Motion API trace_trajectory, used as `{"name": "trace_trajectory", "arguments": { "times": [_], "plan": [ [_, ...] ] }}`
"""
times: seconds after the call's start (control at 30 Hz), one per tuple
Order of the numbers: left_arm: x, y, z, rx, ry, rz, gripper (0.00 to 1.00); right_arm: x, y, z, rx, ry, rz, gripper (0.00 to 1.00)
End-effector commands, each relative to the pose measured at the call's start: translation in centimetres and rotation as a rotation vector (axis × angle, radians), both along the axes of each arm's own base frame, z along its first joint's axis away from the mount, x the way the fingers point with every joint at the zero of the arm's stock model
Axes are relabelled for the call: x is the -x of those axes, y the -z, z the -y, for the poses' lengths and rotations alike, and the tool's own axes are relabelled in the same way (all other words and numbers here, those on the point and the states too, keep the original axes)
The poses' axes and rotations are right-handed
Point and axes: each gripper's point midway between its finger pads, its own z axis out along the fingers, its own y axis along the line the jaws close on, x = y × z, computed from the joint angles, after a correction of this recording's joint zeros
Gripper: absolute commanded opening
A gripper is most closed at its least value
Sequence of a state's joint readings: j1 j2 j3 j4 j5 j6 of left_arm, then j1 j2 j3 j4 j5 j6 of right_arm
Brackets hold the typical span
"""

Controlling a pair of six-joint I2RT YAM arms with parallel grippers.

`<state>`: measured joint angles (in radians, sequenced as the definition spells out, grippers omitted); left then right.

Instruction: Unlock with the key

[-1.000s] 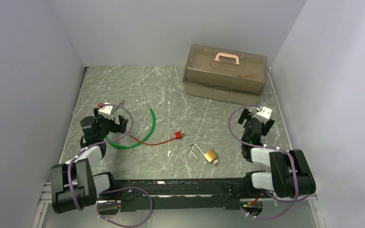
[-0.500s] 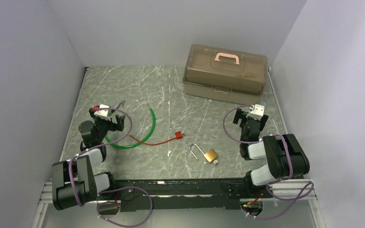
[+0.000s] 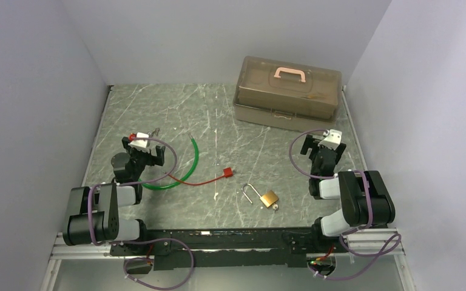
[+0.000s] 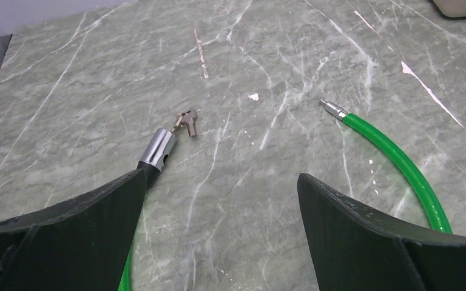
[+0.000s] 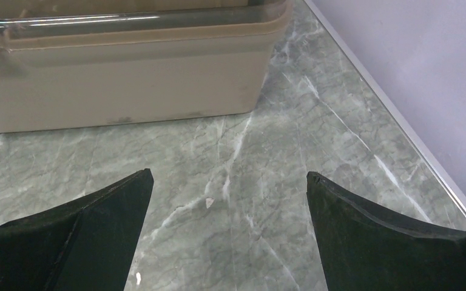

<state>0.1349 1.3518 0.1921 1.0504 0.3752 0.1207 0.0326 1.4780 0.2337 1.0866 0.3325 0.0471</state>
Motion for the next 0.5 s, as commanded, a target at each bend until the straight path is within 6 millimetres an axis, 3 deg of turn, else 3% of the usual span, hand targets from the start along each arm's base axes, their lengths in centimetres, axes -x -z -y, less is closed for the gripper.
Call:
{"name": "trace_trajectory", "arguments": {
  "times": [0.0,0.47],
  "plan": [
    [-0.64,-1.84,-0.27,-0.016,-0.014,0.071,0.99,-0.72,-0.99,-0.31,-0.026,-0.022,0.038,1.00],
    [-0.68,-1.63,-0.27,-0.024,-0.018,0.055,0.99,-0.65,-1.05,-0.26,-0.024,-0.020,0.040,1.00]
  ]
}}
